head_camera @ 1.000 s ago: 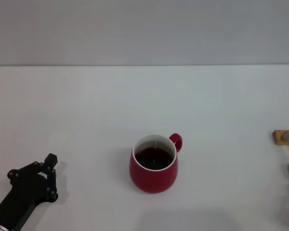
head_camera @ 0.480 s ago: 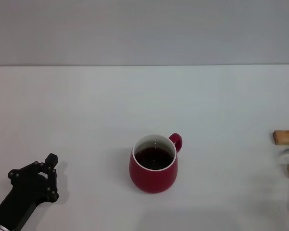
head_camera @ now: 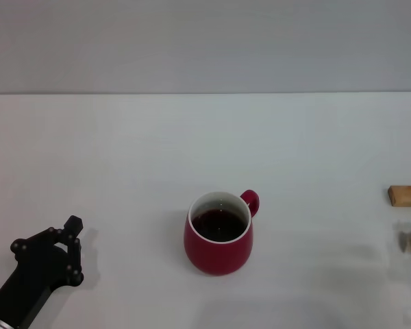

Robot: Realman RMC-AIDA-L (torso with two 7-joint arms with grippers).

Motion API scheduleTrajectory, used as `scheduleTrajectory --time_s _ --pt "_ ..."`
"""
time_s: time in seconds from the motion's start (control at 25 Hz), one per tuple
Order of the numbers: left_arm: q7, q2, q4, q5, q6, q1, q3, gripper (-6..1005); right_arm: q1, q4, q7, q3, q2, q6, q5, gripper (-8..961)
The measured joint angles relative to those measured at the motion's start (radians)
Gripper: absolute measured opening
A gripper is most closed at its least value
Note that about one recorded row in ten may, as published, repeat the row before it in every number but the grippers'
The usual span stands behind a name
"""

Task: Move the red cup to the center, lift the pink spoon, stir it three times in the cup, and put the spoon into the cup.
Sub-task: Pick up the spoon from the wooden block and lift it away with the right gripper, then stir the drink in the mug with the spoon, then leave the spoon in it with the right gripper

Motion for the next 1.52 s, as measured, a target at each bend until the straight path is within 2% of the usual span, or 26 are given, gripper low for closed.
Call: scheduleTrajectory --time_s 0.2,0.32,0.72,0.96,1.12,1.28,1.52 --pt "0.0 0.0 0.003 -0.003 0.0 -0.002 0.0 -2 0.047 0.068 -0.019 -0.019 -0.02 -0.004 -0.01 18" --pt "0.0 0.0 0.005 -0.005 -0.003 -0.004 -0.001 -2 0.069 0.091 -0.04 -0.023 -0.021 -0.004 -0.022 18" --pt "0.0 -0.002 0.007 -0.009 -0.007 -0.011 -0.009 -2 0.226 0.185 -0.055 -0.025 -0.018 0.004 -0.097 17" --pt "0.0 -0.002 0.008 -0.009 -0.007 -0.012 -0.009 -2 0.266 0.231 -0.055 -0.017 -0.017 0.02 -0.16 17" --pt "0.0 -0.002 0.008 -0.009 -0.006 -0.012 -0.009 -2 0.276 0.24 -0.055 -0.016 -0.005 0.053 -0.185 16" --pt "0.0 0.0 0.008 -0.009 -0.001 -0.01 -0.009 -2 0.291 0.219 -0.055 -0.013 0.022 0.124 -0.188 16" --pt "0.0 0.002 0.01 -0.009 0.002 -0.008 -0.009 -2 0.297 0.185 -0.05 -0.004 0.047 0.169 -0.188 15"
